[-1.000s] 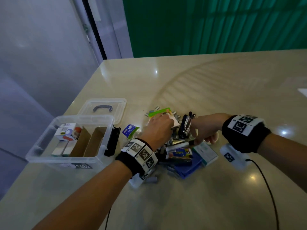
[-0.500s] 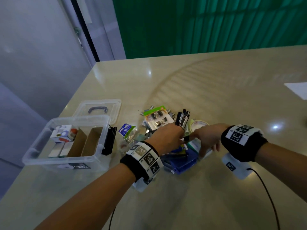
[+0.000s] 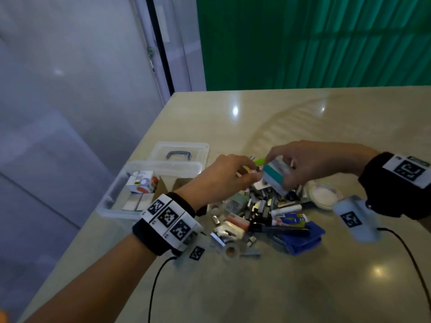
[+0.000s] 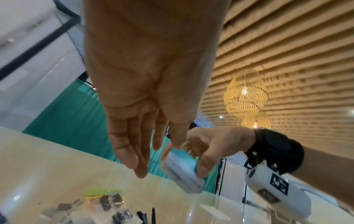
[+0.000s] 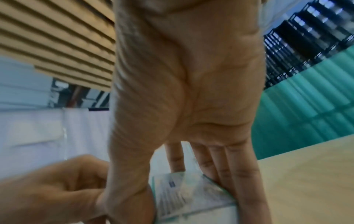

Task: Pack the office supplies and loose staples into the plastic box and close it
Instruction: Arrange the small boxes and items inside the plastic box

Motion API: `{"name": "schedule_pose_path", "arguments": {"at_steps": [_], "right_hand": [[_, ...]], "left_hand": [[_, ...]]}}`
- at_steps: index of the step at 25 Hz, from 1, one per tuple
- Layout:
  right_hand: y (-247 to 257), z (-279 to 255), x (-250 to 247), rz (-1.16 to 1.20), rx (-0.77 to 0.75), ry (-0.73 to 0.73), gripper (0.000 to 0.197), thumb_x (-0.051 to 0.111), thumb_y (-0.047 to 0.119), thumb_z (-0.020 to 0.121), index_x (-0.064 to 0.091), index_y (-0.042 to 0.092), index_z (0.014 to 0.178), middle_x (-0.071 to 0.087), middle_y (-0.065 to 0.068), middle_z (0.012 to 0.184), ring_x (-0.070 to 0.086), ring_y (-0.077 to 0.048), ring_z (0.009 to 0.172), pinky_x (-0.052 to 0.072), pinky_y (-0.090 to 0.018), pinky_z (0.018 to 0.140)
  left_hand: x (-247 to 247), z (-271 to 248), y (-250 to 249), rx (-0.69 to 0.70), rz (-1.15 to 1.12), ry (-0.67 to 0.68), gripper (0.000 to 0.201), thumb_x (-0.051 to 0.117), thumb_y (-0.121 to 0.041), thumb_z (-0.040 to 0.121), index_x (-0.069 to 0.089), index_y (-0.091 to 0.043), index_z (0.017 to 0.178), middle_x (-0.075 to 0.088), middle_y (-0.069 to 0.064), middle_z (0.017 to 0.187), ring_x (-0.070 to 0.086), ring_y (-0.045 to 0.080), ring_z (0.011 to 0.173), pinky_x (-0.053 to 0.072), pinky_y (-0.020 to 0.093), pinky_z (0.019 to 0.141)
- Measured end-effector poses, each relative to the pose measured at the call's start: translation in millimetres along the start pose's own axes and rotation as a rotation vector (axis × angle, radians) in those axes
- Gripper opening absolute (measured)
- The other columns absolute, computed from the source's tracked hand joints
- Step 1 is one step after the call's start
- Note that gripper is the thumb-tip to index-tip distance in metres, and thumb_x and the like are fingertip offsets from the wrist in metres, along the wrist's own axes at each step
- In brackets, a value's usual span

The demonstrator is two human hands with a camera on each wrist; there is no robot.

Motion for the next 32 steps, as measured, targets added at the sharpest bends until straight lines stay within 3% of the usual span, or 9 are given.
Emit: {"name": "schedule_pose_path", "arguments": {"at_steps": [4, 8, 12, 15, 18, 24, 26, 28, 32], "right_hand": [[110, 46, 3, -0.076, -0.183, -0.162, 0.06, 0.082, 0.033, 0.072, 0.052, 0.032, 0.124, 0.057, 0.012, 0.092, 0.057, -0.002, 0.071, 0.045, -0.025, 0.056], [175, 84, 13, -0.039, -0.326, -0.275, 0.065, 0.081, 0.043, 0.072, 0.048, 0.033, 0.126, 0.061, 0.01, 0.093, 0.058, -0.006, 0.078, 0.048, -0.031, 0.061], [216, 121, 20, 0.032, -0.407, -0.227, 0.058, 0.076, 0.055, 0.08, 0.053, 0.029, 0.127, 0.064, 0.009, 0.104, 0.058, 0.0, 0.084, 0.044, -0.016, 0.066], [239, 144, 38, 0.078, -0.456, -0.149, 0.043, 0.08, 0.05, 0.079, 0.066, 0.026, 0.112, 0.068, 0.009, 0.094, 0.061, -0.004, 0.079, 0.05, -0.023, 0.068], [252, 163, 58, 0.081, -0.441, -0.112, 0.033, 0.082, 0.042, 0.077, 0.066, 0.024, 0.099, 0.067, 0.006, 0.09, 0.064, -0.008, 0.076, 0.055, -0.032, 0.068], [248, 184, 80, 0.318, -0.321, -0.044, 0.037, 0.085, 0.025, 0.076, 0.059, 0.016, 0.1, 0.07, -0.003, 0.098, 0.074, -0.016, 0.078, 0.063, -0.04, 0.069], [250, 188, 87, 0.226, -0.315, -0.015, 0.037, 0.085, 0.032, 0.075, 0.059, 0.021, 0.098, 0.068, 0.004, 0.097, 0.07, -0.009, 0.082, 0.061, -0.033, 0.072], [255, 190, 96, 0.207, -0.306, 0.033, 0.033, 0.085, 0.031, 0.077, 0.06, 0.02, 0.095, 0.068, 0.007, 0.088, 0.067, -0.001, 0.072, 0.053, -0.02, 0.06], [268, 192, 110, 0.246, -0.315, 0.113, 0.026, 0.083, 0.028, 0.08, 0.065, 0.009, 0.085, 0.066, 0.004, 0.069, 0.064, -0.005, 0.058, 0.048, -0.025, 0.054]], "left_hand": [[-54, -34, 48, -0.193, -0.286, -0.122, 0.044, 0.068, -0.043, 0.091, 0.055, -0.008, 0.113, 0.075, 0.009, 0.082, 0.074, 0.02, 0.07, 0.062, 0.044, 0.068], [-112, -73, 96, -0.251, -0.423, -0.265, 0.04, 0.077, -0.026, 0.086, 0.049, -0.012, 0.112, 0.069, 0.014, 0.101, 0.073, 0.025, 0.081, 0.062, 0.047, 0.068], [-157, -110, 132, -0.168, -0.307, -0.227, 0.042, 0.081, -0.022, 0.082, 0.049, -0.02, 0.109, 0.068, 0.005, 0.101, 0.07, 0.026, 0.085, 0.061, 0.046, 0.068], [-165, -124, 152, -0.115, -0.289, -0.18, 0.041, 0.08, -0.011, 0.082, 0.05, -0.015, 0.11, 0.064, 0.008, 0.104, 0.067, 0.024, 0.088, 0.06, 0.033, 0.07], [-167, -131, 180, -0.124, -0.182, -0.138, 0.042, 0.083, -0.017, 0.079, 0.054, -0.017, 0.109, 0.066, -0.001, 0.105, 0.066, 0.013, 0.096, 0.058, 0.029, 0.08], [-163, -135, 238, -0.209, 0.291, -0.04, 0.029, 0.081, -0.033, 0.08, 0.064, -0.03, 0.103, 0.058, -0.008, 0.114, 0.055, 0.012, 0.102, 0.047, 0.027, 0.088], [-165, -131, 243, -0.246, 0.264, -0.053, 0.018, 0.077, -0.03, 0.085, 0.07, -0.026, 0.102, 0.062, -0.006, 0.112, 0.061, 0.01, 0.096, 0.05, 0.025, 0.083], [-169, -128, 244, -0.296, 0.195, -0.097, 0.013, 0.072, -0.023, 0.089, 0.074, -0.019, 0.102, 0.068, -0.006, 0.102, 0.067, 0.004, 0.078, 0.052, 0.015, 0.068], [-175, -126, 244, -0.38, 0.059, -0.154, 0.013, 0.069, -0.011, 0.092, 0.076, -0.01, 0.103, 0.06, -0.018, 0.073, 0.063, -0.007, 0.051, 0.049, 0.011, 0.051]]}}
Point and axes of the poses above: each hand's wrist, its own z-axis towards the middle knuckle, its own x-axis out of the palm, y = z × x, the point moved 6 cm from there along z, towards the middle knuckle
